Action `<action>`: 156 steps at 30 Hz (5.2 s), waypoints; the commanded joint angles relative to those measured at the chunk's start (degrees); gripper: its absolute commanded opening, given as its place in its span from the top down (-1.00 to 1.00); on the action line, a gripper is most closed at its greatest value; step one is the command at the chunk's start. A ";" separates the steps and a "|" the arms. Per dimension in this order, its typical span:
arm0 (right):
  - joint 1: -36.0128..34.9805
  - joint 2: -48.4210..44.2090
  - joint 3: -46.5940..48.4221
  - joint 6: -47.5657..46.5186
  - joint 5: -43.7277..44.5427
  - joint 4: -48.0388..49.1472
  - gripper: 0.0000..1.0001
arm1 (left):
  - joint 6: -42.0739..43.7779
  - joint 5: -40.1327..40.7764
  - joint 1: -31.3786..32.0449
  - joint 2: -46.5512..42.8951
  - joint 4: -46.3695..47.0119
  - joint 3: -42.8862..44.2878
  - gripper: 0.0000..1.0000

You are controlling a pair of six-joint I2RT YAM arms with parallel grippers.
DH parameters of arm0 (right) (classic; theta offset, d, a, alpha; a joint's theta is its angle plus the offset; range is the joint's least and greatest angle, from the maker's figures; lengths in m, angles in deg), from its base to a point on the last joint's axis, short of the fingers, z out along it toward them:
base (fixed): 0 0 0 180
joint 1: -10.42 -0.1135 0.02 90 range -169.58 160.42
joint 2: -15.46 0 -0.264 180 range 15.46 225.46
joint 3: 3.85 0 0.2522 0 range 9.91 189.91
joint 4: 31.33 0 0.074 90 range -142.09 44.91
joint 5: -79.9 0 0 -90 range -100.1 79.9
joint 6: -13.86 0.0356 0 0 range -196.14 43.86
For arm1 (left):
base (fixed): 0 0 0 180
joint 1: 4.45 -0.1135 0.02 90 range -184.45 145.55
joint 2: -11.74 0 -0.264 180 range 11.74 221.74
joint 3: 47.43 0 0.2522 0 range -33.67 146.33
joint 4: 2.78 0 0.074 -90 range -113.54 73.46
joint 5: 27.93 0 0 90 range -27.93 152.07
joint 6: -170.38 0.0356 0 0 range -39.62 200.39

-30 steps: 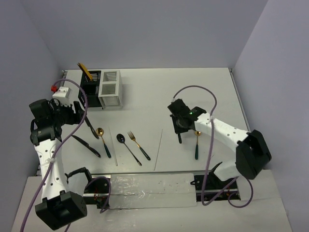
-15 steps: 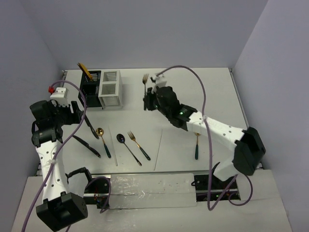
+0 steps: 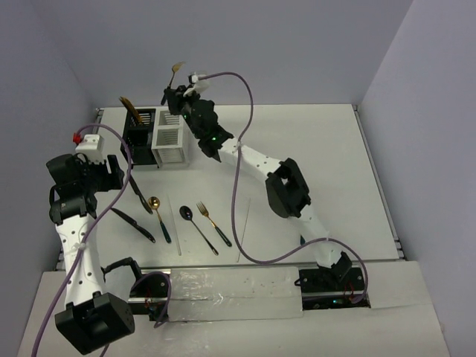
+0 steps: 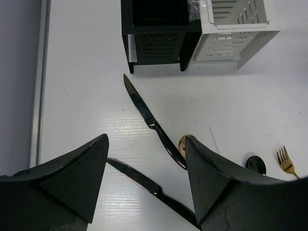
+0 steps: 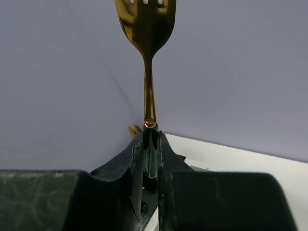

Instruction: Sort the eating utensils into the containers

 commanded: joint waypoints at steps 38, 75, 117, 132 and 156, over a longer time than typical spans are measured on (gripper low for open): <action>0.71 4.99 3.29 -1.96 2.80 -7.17 0.08 | 0.70 -3.33 -1.05 -0.36 0.78 1.83 -0.44; -20.64 -28.61 -46.76 3.49 -3.47 -67.98 -0.20 | 1.40 -4.47 -1.75 -5.81 -0.63 0.95 -0.47; -1.58 -27.40 -35.61 2.77 6.03 16.18 1.00 | 0.17 -1.22 -1.84 -4.40 0.87 0.34 -0.46; 1.50 16.13 14.24 19.48 16.60 15.67 1.00 | 0.61 -1.66 -1.92 -1.50 2.28 0.07 -0.44; -0.52 22.90 16.62 18.08 19.57 2.59 0.95 | 1.14 -3.33 -1.84 -1.15 1.66 0.78 -0.43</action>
